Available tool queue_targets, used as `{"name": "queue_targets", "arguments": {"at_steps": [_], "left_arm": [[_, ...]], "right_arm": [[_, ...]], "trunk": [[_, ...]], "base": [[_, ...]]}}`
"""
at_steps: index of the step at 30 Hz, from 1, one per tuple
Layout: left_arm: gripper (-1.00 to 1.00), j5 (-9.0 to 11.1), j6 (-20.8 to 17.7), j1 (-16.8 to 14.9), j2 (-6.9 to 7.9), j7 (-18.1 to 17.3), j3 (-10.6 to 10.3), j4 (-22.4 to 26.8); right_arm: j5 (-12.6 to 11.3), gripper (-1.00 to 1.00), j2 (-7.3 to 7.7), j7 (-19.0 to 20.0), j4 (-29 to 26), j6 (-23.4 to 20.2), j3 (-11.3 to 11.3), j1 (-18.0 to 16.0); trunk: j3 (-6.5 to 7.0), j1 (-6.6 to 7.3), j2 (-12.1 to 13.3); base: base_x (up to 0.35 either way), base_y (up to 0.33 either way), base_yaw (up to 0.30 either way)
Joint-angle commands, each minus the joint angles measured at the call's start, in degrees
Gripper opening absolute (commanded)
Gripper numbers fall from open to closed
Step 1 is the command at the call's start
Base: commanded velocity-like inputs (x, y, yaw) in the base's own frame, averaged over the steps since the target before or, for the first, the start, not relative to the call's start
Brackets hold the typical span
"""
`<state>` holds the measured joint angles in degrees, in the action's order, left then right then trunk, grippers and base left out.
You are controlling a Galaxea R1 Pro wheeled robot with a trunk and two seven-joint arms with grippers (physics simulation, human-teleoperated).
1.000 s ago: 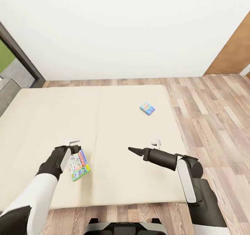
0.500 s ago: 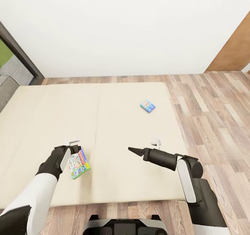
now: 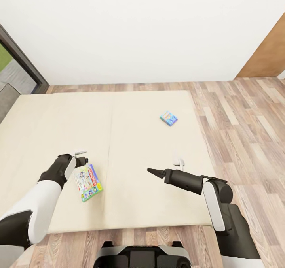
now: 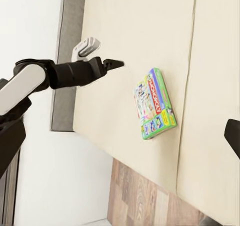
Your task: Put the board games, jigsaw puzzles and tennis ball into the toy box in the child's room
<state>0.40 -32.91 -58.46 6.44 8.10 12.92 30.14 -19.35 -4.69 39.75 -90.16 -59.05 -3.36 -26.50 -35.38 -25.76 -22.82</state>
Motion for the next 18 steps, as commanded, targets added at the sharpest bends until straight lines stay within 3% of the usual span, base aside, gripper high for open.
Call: {"name": "queue_targets", "arguments": {"at_steps": [1,4,7,18], "left_arm": [[1.00,0.2,-0.3,-0.8,0.52,0.1,0.2,-1.2],[1.00,0.2,-0.1,-3.6,2.14,0.0,1.2,-4.9],[1.00,0.2,-0.1,-4.5,2.65,-0.4,2.0,-6.1],[1.00,-0.1,0.9,-5.2,3.33,-10.2,2.5,-7.3]], "right_arm": [[0.3,1.00,-0.02,0.5,0.0,-0.3,-0.1,0.0],[0.3,1.00,0.07,0.5,0.0,-0.3,-0.1,0.0],[0.3,1.00,0.11,0.5,0.0,-0.3,-0.1,0.0],[0.3,1.00,0.20,0.4,0.0,-0.3,-0.2,0.0]], "trunk": [[-0.17,-0.02,-0.1],[-0.46,-0.02,-0.1],[-0.74,-0.02,-0.1],[-1.78,-0.02,-0.1]], "base": [[0.000,0.000,0.000],[0.000,0.000,0.000],[0.000,0.000,0.000],[0.000,0.000,0.000]]}}
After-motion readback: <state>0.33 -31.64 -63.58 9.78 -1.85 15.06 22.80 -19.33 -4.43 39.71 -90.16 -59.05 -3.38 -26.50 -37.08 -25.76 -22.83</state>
